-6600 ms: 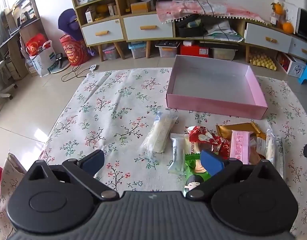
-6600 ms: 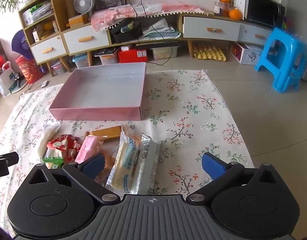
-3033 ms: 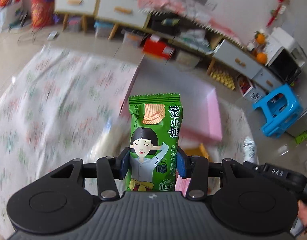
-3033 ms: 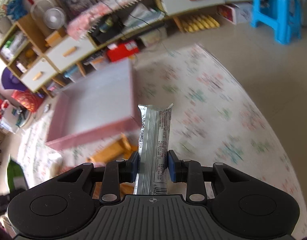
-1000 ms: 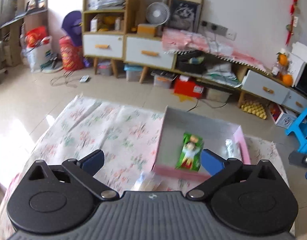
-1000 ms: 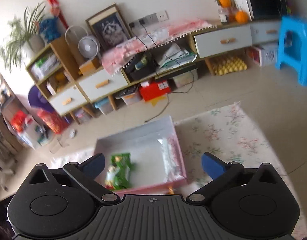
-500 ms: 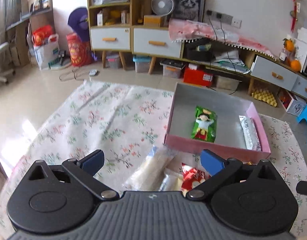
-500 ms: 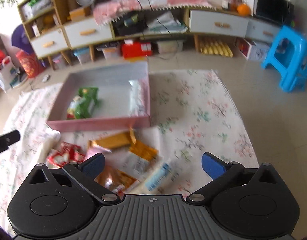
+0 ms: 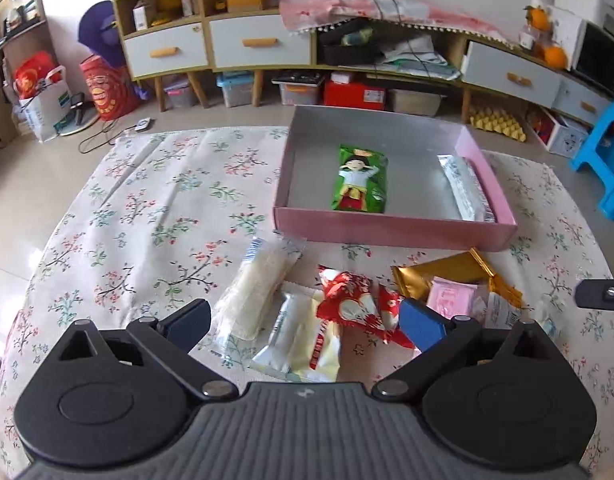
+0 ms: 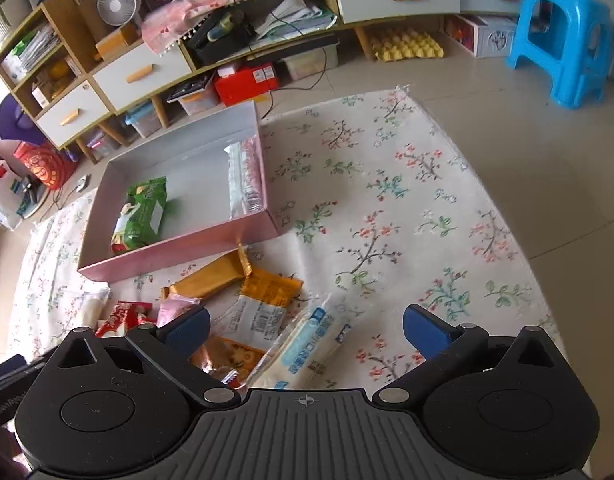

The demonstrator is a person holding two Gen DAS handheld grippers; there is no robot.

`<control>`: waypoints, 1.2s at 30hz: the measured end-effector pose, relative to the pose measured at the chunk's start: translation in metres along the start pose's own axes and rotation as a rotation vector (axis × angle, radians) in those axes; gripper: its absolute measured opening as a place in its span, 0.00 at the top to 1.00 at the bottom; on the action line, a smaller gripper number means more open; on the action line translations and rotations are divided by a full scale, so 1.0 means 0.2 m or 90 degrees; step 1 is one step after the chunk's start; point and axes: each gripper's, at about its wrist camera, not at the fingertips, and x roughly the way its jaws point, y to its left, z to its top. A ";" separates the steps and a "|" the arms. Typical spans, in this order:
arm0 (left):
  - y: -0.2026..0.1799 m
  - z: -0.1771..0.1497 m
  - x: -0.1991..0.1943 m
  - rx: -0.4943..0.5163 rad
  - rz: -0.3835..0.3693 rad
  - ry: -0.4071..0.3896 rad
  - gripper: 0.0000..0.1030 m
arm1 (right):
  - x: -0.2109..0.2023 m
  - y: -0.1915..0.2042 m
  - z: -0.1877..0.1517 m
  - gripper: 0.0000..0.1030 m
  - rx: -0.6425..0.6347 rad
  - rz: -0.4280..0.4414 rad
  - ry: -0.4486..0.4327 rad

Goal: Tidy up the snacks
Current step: 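Move both grippers back over the remaining snack pile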

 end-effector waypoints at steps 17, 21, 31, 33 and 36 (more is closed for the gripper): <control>0.17 0.04 0.07 -0.094 -0.027 0.055 0.22 | 0.06 0.03 -0.01 0.07 0.038 0.053 0.030; 0.21 0.04 0.09 -0.099 -0.009 0.058 0.22 | 0.06 0.07 -0.02 0.13 0.020 0.077 0.029; 0.31 0.07 0.19 -0.104 0.018 0.089 0.35 | 0.08 0.30 -0.08 0.27 -0.081 0.144 0.029; 0.33 0.08 0.20 -0.103 0.019 0.091 0.37 | 0.09 0.34 -0.09 0.33 -0.093 0.149 0.025; 0.33 0.08 0.21 -0.099 0.019 0.095 0.43 | 0.11 0.37 -0.09 0.40 -0.103 0.159 0.025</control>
